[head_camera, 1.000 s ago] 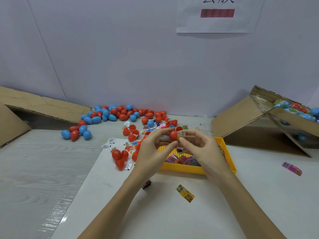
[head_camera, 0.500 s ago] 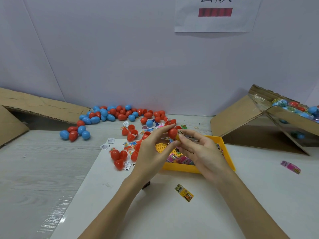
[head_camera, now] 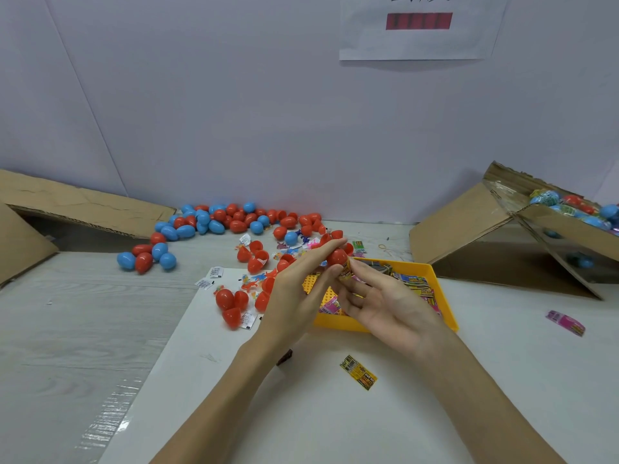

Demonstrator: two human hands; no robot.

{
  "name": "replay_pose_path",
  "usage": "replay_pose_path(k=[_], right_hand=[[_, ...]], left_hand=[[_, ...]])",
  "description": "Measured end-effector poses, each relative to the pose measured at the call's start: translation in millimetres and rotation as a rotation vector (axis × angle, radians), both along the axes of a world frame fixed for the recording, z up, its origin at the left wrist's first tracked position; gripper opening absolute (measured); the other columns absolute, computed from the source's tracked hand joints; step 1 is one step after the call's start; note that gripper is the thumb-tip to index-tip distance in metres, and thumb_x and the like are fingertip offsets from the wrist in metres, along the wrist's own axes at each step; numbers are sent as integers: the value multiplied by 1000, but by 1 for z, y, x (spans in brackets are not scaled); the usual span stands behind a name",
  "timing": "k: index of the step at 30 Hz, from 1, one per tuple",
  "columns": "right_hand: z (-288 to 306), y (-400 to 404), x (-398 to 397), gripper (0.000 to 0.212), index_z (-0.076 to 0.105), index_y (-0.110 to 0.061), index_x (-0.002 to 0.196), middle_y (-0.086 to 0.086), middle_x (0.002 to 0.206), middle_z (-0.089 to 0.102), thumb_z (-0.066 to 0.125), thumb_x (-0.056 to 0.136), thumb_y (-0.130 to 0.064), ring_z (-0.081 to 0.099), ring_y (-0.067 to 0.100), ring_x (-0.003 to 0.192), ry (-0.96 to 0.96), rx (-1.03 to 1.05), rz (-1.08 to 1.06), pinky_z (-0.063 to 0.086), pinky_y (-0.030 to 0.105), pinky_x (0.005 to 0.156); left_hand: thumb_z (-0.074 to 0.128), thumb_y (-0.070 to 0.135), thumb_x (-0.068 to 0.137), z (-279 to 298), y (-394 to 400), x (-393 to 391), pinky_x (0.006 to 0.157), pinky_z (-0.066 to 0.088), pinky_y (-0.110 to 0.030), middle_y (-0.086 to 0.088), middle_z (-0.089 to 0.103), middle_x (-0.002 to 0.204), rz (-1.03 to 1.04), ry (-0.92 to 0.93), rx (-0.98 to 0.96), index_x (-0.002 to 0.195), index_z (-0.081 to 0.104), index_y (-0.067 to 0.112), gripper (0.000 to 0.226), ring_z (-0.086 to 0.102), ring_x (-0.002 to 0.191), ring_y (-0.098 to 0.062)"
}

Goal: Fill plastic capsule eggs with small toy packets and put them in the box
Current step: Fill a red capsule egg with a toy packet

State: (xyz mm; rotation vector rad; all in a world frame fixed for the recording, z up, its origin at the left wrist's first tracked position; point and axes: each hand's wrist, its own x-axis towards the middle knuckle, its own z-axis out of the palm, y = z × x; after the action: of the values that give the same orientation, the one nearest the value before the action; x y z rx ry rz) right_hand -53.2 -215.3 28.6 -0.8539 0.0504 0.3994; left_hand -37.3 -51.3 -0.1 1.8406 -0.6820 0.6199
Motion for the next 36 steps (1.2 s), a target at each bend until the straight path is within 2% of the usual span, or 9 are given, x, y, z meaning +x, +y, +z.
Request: replay_pose_path(k=[5,9,12,17,22,25,28,32,36], right_hand=[[1,8,-4,43,69,-7,125,19,115,74,80,84,-17,75,30,103,79,104,2,61,31,75],[2,17,-8,21,82,-6,100,19,110,74,81,82,-17,76,30,95,133,154,13,62,32,76],[0,20,-9,17,84,-5,95,18,108,74,80,84,-18,76,27,90,142,179,1,62,32,77],[1,24,-11,26,81,-2,103,18,109,74,82,84,-20,76,28,91,152,203,-15,62,32,72],[3,23,-11,39,75,-3,118,21,117,72,81,84,-20,70,29,105,127,174,-33,61,31,73],[2,22,-11,43,73,-4,122,21,115,72,80,82,-18,71,28,101,86,157,-46,61,30,74],[0,21,-10,40,70,-4,125,21,110,73,76,87,-18,73,28,93,35,98,-67,60,29,73],[-5,20,-6,32,70,-4,125,19,108,71,70,95,-17,71,23,88,-15,-3,-145,57,28,70],[-7,17,-3,30,72,-7,125,14,108,72,68,98,-19,69,18,90,-79,-76,-196,55,30,78]], left_hand=[[55,13,104,-3,1,0,102,42,-12,9,63,134,111,-119,45,141,57,17,37,55,127,3],[47,18,106,-5,2,-1,101,42,-12,3,65,131,151,-137,66,138,61,10,35,57,124,-1],[46,15,106,-6,1,-1,100,45,-15,-1,67,128,159,-142,71,135,63,7,34,60,123,-5],[52,11,104,-5,0,-3,95,48,-14,2,71,124,193,-149,12,132,67,9,31,63,119,-3],[55,17,103,-2,-2,-6,89,49,-10,3,73,122,199,-138,-24,129,70,11,31,68,111,-4],[55,16,102,-1,-3,-7,88,51,-12,3,74,121,179,-138,-41,127,71,10,30,68,111,-3],[56,15,102,-1,-1,-5,89,52,-15,3,75,118,181,-119,-68,124,73,8,28,68,111,-2],[58,8,102,-4,-4,-4,95,52,-22,6,73,121,75,-64,-74,124,72,10,26,66,117,-8],[65,9,100,-5,-7,-3,96,53,-23,9,71,127,10,8,-107,128,69,13,29,65,119,-10]])
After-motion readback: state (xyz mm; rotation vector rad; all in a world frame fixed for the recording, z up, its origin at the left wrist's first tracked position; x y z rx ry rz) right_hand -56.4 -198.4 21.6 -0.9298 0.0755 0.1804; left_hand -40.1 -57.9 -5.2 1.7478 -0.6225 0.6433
